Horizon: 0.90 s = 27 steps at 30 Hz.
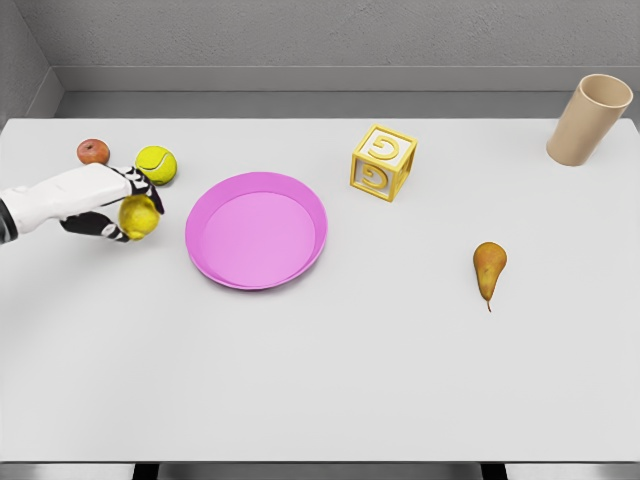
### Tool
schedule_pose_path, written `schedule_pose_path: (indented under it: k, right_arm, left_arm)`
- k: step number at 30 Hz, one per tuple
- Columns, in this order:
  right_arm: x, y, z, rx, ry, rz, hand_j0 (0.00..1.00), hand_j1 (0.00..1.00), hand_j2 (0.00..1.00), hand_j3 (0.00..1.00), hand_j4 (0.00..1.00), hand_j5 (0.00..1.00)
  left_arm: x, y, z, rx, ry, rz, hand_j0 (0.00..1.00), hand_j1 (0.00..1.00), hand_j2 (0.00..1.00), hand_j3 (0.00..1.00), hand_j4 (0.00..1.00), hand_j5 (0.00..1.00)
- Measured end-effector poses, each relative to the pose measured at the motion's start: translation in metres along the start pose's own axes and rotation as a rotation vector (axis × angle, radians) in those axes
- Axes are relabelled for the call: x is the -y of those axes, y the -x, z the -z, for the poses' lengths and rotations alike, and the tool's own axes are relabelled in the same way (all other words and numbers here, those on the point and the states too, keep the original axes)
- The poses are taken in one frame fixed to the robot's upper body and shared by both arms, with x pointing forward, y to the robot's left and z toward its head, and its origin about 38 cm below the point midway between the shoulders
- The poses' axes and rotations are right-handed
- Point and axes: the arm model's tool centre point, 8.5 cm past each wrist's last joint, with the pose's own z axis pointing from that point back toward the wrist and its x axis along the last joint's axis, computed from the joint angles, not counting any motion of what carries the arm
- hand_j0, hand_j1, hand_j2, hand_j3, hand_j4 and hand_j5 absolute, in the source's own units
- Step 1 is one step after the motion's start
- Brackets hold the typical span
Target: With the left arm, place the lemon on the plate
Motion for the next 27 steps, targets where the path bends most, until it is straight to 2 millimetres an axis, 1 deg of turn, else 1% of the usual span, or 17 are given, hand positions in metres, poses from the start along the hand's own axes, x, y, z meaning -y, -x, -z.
schedule_pose_path:
  k: [6, 10, 16, 17, 18, 21, 22, 24, 27]
  right_arm:
    - [0.000, 0.000, 0.000, 0.000, 0.000, 0.000, 1.00, 1.00, 1.00, 1.00, 1.00, 1.00]
    - [0.000, 0.000, 0.000, 0.000, 0.000, 0.000, 1.00, 1.00, 1.00, 1.00, 1.00, 1.00]
    - [0.000, 0.000, 0.000, 0.000, 0.000, 0.000, 1.00, 1.00, 1.00, 1.00, 1.00, 1.00]
    - [0.000, 0.000, 0.000, 0.000, 0.000, 0.000, 1.00, 1.00, 1.00, 1.00, 1.00, 1.00]
    - [0.000, 0.000, 0.000, 0.000, 0.000, 0.000, 1.00, 1.00, 1.00, 1.00, 1.00, 1.00]
    - [0.000, 0.000, 0.000, 0.000, 0.000, 0.000, 1.00, 1.00, 1.00, 1.00, 1.00, 1.00]
    - [0.000, 0.000, 0.000, 0.000, 0.000, 0.000, 1.00, 1.00, 1.00, 1.00, 1.00, 1.00]
    - [0.000, 0.000, 0.000, 0.000, 0.000, 0.000, 1.00, 1.00, 1.00, 1.00, 1.00, 1.00]
    - [0.000, 0.000, 0.000, 0.000, 0.000, 0.000, 1.00, 1.00, 1.00, 1.00, 1.00, 1.00]
  left_arm:
    - [-0.003, -0.008, 0.006, 0.033, -0.027, -0.013, 0.56, 0.56, 0.56, 0.56, 0.56, 0.56]
    - [-0.008, -0.023, 0.016, 0.080, -0.055, -0.007, 0.55, 0.55, 0.55, 0.55, 0.55, 0.55]
    - [-0.008, -0.054, 0.043, 0.171, -0.090, -0.014, 0.58, 0.58, 0.58, 0.58, 0.58, 0.58]
    - [-0.007, -0.058, 0.046, 0.184, -0.094, -0.016, 0.98, 0.98, 0.98, 0.98, 0.98, 0.98]
    - [-0.009, -0.063, 0.051, 0.199, -0.104, -0.017, 1.00, 1.00, 1.00, 1.00, 1.00, 1.00]
    - [-0.014, -0.071, 0.054, 0.221, -0.124, -0.010, 1.00, 1.00, 1.00, 1.00, 1.00, 1.00]
    - [-0.012, -0.069, 0.051, 0.214, -0.123, -0.011, 1.00, 1.00, 1.00, 1.00, 1.00, 1.00]
    - [-0.016, -0.055, 0.037, 0.168, -0.131, -0.009, 1.00, 1.00, 1.00, 1.00, 1.00, 1.00]
    - [-0.013, -0.019, 0.014, 0.067, -0.121, -0.039, 1.00, 1.00, 1.00, 1.00, 1.00, 1.00]
